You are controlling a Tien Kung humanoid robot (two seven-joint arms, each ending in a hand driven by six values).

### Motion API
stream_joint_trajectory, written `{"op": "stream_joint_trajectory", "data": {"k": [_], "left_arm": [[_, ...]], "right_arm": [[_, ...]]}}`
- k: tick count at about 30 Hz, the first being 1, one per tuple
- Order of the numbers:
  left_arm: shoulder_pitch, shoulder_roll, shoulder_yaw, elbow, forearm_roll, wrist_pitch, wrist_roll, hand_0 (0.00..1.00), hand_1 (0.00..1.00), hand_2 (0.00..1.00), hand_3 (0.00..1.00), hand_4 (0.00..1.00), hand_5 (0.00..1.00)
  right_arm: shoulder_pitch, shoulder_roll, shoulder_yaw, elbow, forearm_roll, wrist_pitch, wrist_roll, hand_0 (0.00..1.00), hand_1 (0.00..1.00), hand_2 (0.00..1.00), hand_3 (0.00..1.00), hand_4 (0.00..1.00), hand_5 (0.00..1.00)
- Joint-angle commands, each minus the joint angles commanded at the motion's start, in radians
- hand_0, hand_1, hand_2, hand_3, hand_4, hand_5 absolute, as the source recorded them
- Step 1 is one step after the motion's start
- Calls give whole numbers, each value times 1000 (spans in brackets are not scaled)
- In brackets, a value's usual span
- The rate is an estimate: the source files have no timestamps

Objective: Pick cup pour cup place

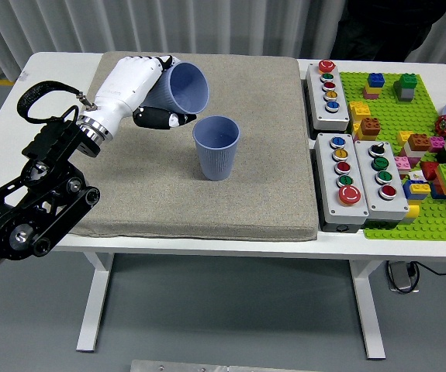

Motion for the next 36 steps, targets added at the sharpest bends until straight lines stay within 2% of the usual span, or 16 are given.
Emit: {"op": "stream_joint_trajectory", "data": {"k": [14, 25, 31, 36], "left_arm": [[-22, 11, 25, -20, 117, 12, 11, 405, 419, 491, 531, 792, 199], [-40, 22, 59, -1, 124, 25, 15, 406, 421, 491, 529, 786, 192], [-62, 48, 110, -4, 126, 37, 19, 405, 421, 488, 524, 784, 193], [-72, 56, 126, -5, 136, 48, 22, 405, 421, 488, 524, 784, 193]], "right_arm": [[5, -1, -1, 0, 6, -1, 0, 685, 633, 586, 565, 2, 108], [3, -1, -4, 0, 12, -3, 1, 685, 633, 586, 565, 2, 104], [0, 0, -6, 0, 14, -4, 1, 685, 633, 586, 565, 2, 104], [-3, 0, -6, 0, 13, -4, 0, 685, 633, 586, 565, 2, 104]]}}
